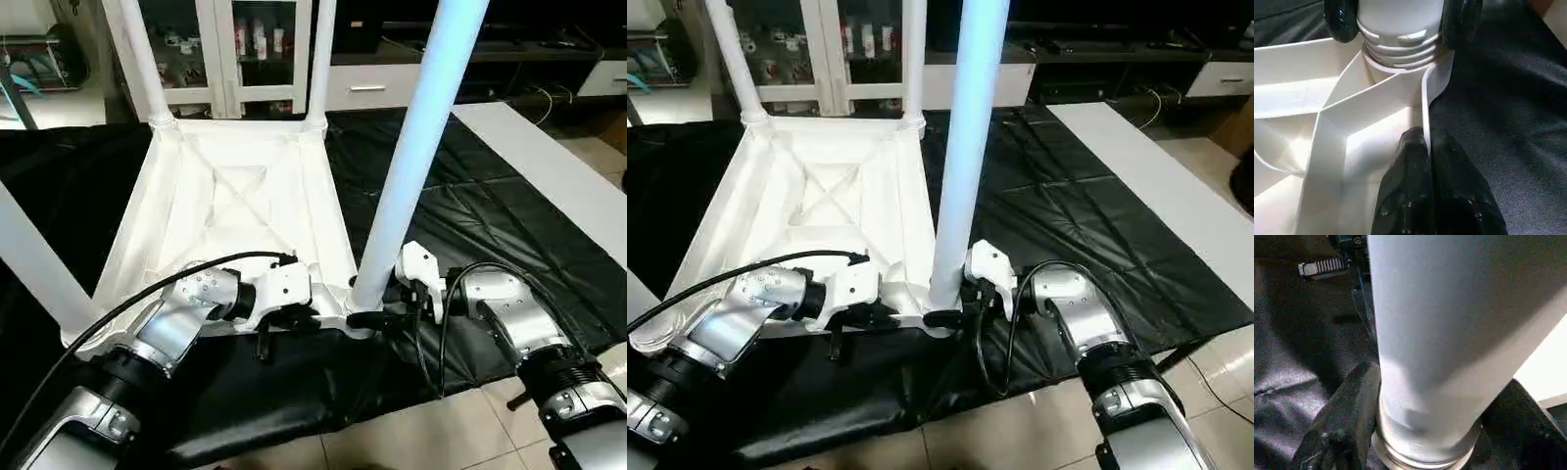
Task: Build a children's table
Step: Rotate leg to tighten
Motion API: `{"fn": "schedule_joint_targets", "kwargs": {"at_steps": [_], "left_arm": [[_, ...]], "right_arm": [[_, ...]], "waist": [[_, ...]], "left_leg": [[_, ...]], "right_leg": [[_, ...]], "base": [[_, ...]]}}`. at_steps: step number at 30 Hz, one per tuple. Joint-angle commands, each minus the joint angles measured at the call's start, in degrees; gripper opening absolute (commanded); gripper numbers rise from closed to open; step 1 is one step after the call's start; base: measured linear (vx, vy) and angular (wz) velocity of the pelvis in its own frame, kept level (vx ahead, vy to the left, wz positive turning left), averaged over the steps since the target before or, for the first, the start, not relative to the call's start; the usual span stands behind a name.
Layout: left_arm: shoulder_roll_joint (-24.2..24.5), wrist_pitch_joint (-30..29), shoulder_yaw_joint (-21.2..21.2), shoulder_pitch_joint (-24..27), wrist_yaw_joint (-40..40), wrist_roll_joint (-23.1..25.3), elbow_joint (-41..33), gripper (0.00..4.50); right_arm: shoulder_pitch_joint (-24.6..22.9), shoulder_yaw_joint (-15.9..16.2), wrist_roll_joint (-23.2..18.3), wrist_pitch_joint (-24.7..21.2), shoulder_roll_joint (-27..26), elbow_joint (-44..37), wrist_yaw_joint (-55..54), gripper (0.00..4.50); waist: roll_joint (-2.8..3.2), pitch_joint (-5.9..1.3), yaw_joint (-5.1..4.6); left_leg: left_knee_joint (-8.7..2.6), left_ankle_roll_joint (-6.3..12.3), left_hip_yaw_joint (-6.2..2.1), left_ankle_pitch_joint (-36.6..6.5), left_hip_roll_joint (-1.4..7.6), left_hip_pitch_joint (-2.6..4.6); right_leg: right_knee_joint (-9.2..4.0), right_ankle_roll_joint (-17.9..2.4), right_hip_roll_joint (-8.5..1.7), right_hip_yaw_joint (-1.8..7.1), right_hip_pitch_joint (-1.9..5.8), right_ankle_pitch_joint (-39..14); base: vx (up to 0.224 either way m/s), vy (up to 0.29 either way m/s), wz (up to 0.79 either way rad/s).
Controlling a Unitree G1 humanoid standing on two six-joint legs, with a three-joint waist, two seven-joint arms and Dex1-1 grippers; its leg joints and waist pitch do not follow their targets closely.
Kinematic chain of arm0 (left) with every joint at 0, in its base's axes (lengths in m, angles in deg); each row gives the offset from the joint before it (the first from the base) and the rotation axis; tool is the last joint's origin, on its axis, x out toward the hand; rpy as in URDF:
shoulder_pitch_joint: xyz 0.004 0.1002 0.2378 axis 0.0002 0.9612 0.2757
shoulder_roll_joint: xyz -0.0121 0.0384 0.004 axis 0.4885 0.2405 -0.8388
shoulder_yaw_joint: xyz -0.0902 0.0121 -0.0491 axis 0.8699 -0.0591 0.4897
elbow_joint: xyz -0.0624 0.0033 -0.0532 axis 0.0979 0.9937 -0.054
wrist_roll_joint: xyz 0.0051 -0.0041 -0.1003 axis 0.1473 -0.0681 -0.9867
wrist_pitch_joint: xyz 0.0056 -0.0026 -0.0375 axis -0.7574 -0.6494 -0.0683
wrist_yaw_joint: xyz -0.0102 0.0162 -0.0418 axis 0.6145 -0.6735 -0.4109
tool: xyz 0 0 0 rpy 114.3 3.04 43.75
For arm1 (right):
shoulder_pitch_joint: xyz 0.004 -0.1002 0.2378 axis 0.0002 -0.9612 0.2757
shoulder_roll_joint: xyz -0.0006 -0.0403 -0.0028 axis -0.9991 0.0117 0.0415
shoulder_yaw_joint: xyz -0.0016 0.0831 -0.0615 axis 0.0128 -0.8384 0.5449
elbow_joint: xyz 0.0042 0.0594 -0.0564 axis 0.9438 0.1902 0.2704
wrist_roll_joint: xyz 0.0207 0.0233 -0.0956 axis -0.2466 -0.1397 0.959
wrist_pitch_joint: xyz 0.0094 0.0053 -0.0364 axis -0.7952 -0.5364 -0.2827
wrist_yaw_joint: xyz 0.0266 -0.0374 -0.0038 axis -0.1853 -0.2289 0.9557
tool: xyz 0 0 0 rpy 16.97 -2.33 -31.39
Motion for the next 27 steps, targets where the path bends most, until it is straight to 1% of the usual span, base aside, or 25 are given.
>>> {"fn": "schedule_joint_targets", "kwargs": {"at_steps": [1,3,4,5,6,7,8,9,10,11,12,13,14,15,16,17,18,19,20,21,22,23,25,26,27], "left_arm": [[-0.84,0.02,-1.30,0.89,-0.83,-0.48,1.20,0.00],[-1.05,-1.09,-0.92,0.91,-0.05,-0.49,1.24,0.00],[-1.49,-2.48,-0.37,0.76,1.46,-0.23,1.47,0.00],[-2.15,-3.52,0.20,0.60,2.79,-0.26,1.71,0.00],[-2.31,-3.73,0.33,0.56,3.06,-0.27,1.77,0.00],[-3.45,-5.21,1.08,0.25,4.98,-0.28,2.09,0.00],[-3.45,-5.21,1.08,0.25,4.98,-0.28,2.09,0.00],[-5.20,-6.80,1.62,-0.52,7.66,0.16,2.88,0.00],[-5.34,-6.90,1.65,-0.59,7.88,0.22,2.97,0.00],[-7.29,-8.56,1.78,-2.00,11.91,1.90,4.74,0.00],[-7.39,-8.65,1.77,-2.08,12.12,2.00,4.85,0.00],[-8.81,-10.03,1.82,-3.25,15.44,3.58,6.51,0.00],[-10.08,-11.65,2.14,-4.19,18.29,4.50,7.92,0.00],[-12.79,-14.76,2.82,-6.11,24.47,6.15,10.88,0.00],[-13.63,-15.31,3.13,-6.68,26.48,6.54,11.81,0.00],[-16.76,-15.28,4.57,-8.71,32.85,6.91,15.01,0.00],[-16.82,-15.27,4.60,-8.75,32.96,6.91,15.07,0.00],[-20.57,-13.07,7.44,-11.01,40.35,5.74,18.87,0.00],[-21.74,-11.55,8.14,-11.96,43.02,5.75,20.50,0.00],[-22.55,-10.22,8.97,-12.69,45.36,5.58,21.76,0.00],[-22.78,-9.10,9.09,-13.19,46.44,5.80,22.45,0.00],[-23.01,-8.48,9.26,-13.56,47.16,6.13,23.00,0.00],[-23.39,-7.20,10.11,-14.11,48.37,6.12,23.46,0.00],[-23.31,-6.88,10.17,-14.26,48.26,6.22,23.49,0.00],[-23.27,-6.52,10.21,-14.40,48.30,6.31,23.76,0.00]], "right_arm": [[1.03,-1.97,0.54,-1.70,-0.28,1.18,-2.76,2.63],[0.91,-2.83,-0.23,-3.39,-0.75,1.36,-4.09,2.63],[0.79,-4.23,-1.12,-6.09,-1.60,1.93,-7.09,2.63],[0.49,-5.12,-1.68,-6.87,-2.32,1.99,-9.08,2.63],[0.43,-5.30,-1.80,-6.97,-2.47,2.01,-9.48,2.63],[-0.08,-6.61,-2.83,-7.78,-3.85,1.71,-12.38,2.63],[-0.08,-6.61,-2.83,-7.78,-3.85,1.71,-12.38,2.63],[-0.49,-8.48,-4.35,-8.92,-6.28,1.25,-16.56,2.63],[-0.51,-8.63,-4.48,-9.02,-6.49,1.22,-16.92,2.63],[-0.21,-9.98,-4.29,-9.59,-9.00,1.87,-22.61,2.63],[-0.18,-10.02,-4.22,-9.59,-9.12,1.94,-22.93,2.61],[0.38,-9.92,-2.06,-9.30,-10.39,3.09,-27.92,2.60],[0.92,-9.31,0.19,-8.69,-11.08,4.24,-31.92,2.60],[2.29,-8.88,3.91,-8.35,-12.67,6.95,-41.54,2.59],[2.70,-8.92,4.72,-8.36,-13.17,7.75,-44.35,2.59],[4.00,-9.67,5.98,-8.23,-15.37,10.30,-52.94,2.59],[4.02,-9.68,5.99,-8.23,-15.42,10.34,-53.08,2.59],[4.98,-9.75,6.72,-7.29,-18.14,12.01,-59.17,2.59],[5.22,-9.70,7.03,-6.24,-19.47,12.27,-60.75,2.59],[5.36,-9.70,7.25,-5.36,-20.42,12.41,-61.91,2.59],[5.50,-10.05,7.16,-4.43,-21.31,12.53,-63.12,2.59],[5.61,-10.38,7.19,-3.87,-21.95,12.65,-64.17,2.59],[5.96,-11.56,6.30,-3.45,-23.03,12.91,-65.09,2.59],[6.03,-12.18,5.37,-2.72,-23.49,12.88,-64.07,2.59],[6.11,-12.77,4.55,-2.30,-23.89,12.91,-63.37,2.59]], "waist": [[-0.34,-3.18,-0.13],[-0.21,-3.10,-0.13],[-0.34,-3.02,-0.17],[-0.43,-3.00,-0.25],[-0.38,-2.96,-0.30],[-0.37,-2.97,-0.49],[-0.37,-2.97,-0.45],[-0.47,-3.05,-0.64],[-0.40,-2.92,-0.65],[-0.52,-3.05,-0.96],[-0.44,-2.97,-1.08],[-0.43,-3.09,-1.15],[-0.37,-3.06,-1.37],[-0.48,-3.10,-1.46],[-0.44,-3.10,-1.72],[-0.52,-3.17,-1.70],[-0.59,-3.33,-1.71],[-0.80,-3.44,-1.55],[-0.76,-3.45,-1.43],[-0.95,-3.57,-1.28],[-0.95,-3.75,-0.93],[-0.90,-3.77,-0.79],[-0.79,-4.04,-0.86],[-0.80,-4.12,-0.87],[-0.69,-4.21,-0.87]], "left_leg": [[-4.82,1.48,-1.18,-18.80,2.25,0.60],[-4.89,1.37,-1.23,-18.86,2.25,0.61],[-4.95,1.13,-1.25,-19.12,2.24,0.63],[-4.95,0.93,-1.29,-19.39,2.22,0.59],[-4.99,0.71,-1.32,-19.65,2.19,0.60],[-5.00,0.07,-1.48,-20.16,2.13,0.51],[-5.04,-0.10,-1.55,-20.11,2.13,0.56],[-4.99,-0.14,-1.54,-20.21,2.08,0.52],[-5.02,-0.06,-1.47,-20.46,2.07,0.66],[-4.99,-0.24,-1.57,-20.46,1.98,0.50],[-5.04,-0.35,-1.59,-20.40,2.03,0.44],[-4.92,-0.59,-1.53,-20.03,1.90,0.66],[-4.90,-0.82,-1.50,-20.05,1.90,0.50],[-4.91,-0.98,-1.56,-19.69,1.78,0.40],[-4.87,-1.32,-1.57,-19.15,1.66,0.30],[-4.88,-1.49,-1.60,-18.95,1.66,0.26],[-4.74,-1.20,-1.58,-18.84,1.48,0.33],[-4.66,-0.63,-1.42,-18.49,1.48,0.45],[-4.61,-0.36,-1.32,-18.23,1.46,0.57],[-4.55,0.42,-1.17,-17.73,1.39,0.51],[-4.48,1.41,-1.08,-15.49,1.38,0.28],[-4.41,1.98,-0.96,-14.32,1.39,0.19],[-4.24,3.96,-0.92,-10.73,1.30,-0.38],[-4.14,4.54,-0.82,-10.01,1.27,-0.27],[-3.95,5.84,-0.72,-8.59,1.29,-0.17]], "right_leg": [[-4.36,-12.03,-2.36,1.61,1.72,-22.28],[-4.37,-11.95,-2.36,1.64,1.68,-22.73],[-4.44,-11.64,-2.34,1.59,1.63,-23.71],[-4.46,-11.36,-2.32,1.57,1.61,-24.42],[-4.53,-11.09,-2.37,1.57,1.61,-25.24],[-4.73,-10.06,-2.45,1.47,1.58,-27.32],[-4.82,-9.78,-2.51,1.44,1.53,-27.68],[-4.86,-9.44,-2.46,1.45,1.53,-27.87],[-5.07,-9.29,-2.46,1.53,1.30,-28.19],[-5.11,-8.96,-2.46,1.38,1.41,-28.70],[-5.11,-8.86,-2.49,1.43,1.25,-28.77],[-5.20,-8.81,-2.41,1.36,1.09,-28.53],[-5.08,-9.01,-2.45,1.40,1.02,-28.40],[-5.18,-8.81,-2.42,1.27,1.21,-28.56],[-5.12,-8.89,-2.39,1.22,1.20,-28.32],[-5.18,-8.70,-2.46,1.22,1.26,-28.31],[-5.32,-8.51,-2.54,1.16,1.27,-28.36],[-5.41,-8.38,-2.37,1.19,1.13,-27.02],[-5.37,-8.54,-2.30,1.23,1.05,-25.91],[-5.27,-8.89,-2.28,1.30,1.08,-23.93],[-4.88,-9.62,-2.31,1.32,1.46,-20.40],[-4.73,-9.96,-2.30,1.39,1.44,-18.56],[-3.86,-11.17,-2.33,1.33,2.23,-12.99],[-3.84,-11.47,-2.30,1.29,2.22,-11.97],[-3.60,-12.38,-2.34,1.35,2.26,-9.76]], "base": [[0.000,0.000,0.00],[0.000,0.000,0.00],[0.000,0.000,0.00],[0.000,0.000,0.00],[0.000,0.000,0.00],[0.000,0.000,0.00],[0.000,0.000,0.00],[0.000,0.000,0.00],[0.000,0.000,0.00],[0.000,0.000,0.00],[0.000,0.000,0.00],[0.000,0.000,0.00],[0.000,0.000,0.00],[0.000,0.000,0.00],[0.000,0.000,0.00],[0.000,0.000,0.00],[0.000,0.000,0.00],[0.000,0.000,0.00],[0.000,0.000,0.00],[0.000,0.000,0.00],[0.000,0.000,0.00],[0.056,0.009,0.04],[0.058,0.002,0.00],[0.056,-0.007,-0.01],[0.051,-0.015,0.01]]}}
